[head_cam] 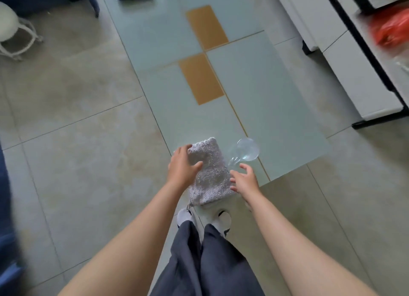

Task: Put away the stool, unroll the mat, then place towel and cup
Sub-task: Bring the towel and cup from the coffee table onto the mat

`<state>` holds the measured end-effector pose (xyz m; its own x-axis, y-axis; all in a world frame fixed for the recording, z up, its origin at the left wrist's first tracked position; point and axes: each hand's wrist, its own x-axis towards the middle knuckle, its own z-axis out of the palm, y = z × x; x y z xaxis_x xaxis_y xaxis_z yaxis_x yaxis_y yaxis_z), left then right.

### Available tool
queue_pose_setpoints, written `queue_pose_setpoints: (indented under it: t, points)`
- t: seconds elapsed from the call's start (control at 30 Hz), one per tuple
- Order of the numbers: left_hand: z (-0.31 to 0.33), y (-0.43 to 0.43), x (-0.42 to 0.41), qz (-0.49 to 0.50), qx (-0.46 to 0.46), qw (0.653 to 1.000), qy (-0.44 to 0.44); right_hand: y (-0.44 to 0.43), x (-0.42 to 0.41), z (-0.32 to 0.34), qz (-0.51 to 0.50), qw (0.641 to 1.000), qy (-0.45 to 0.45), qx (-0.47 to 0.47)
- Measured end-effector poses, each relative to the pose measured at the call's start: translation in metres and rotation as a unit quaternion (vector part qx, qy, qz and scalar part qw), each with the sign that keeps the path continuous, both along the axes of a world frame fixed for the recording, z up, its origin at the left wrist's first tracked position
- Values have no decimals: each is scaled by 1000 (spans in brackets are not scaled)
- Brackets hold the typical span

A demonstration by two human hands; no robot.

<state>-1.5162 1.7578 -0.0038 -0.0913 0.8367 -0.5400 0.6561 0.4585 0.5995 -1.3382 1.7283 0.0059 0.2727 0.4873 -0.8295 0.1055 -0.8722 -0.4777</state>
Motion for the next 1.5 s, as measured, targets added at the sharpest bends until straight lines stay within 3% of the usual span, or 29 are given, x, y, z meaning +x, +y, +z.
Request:
queue_pose_setpoints:
  t: [0.2,0.4,0.8,0.93,1.03,1.17,1.5]
  points:
    - [-58,33,2,-66,-4,996,52,12,-2,-48,-225,962,152,-20]
    - [-91,50,0,-77,-75,993,51,15,0,-67,-247,940,235,-1]
    - [-115,38,-10,-131,-194,966,106,13,0,-80,-186,976,96,67]
    - [-115,22,-5,-94,-227,968,52,8,15,-79,-152,983,71,72]
    - [-114,16,-4,-50,-244,968,-38,7,22,-79,-143,985,63,69]
    - [-100,15,1,-53,-271,954,-119,5,28,-75,-130,988,54,69]
    - [-70,-11,-4,-11,-303,923,-238,-19,63,-50,-129,987,26,96]
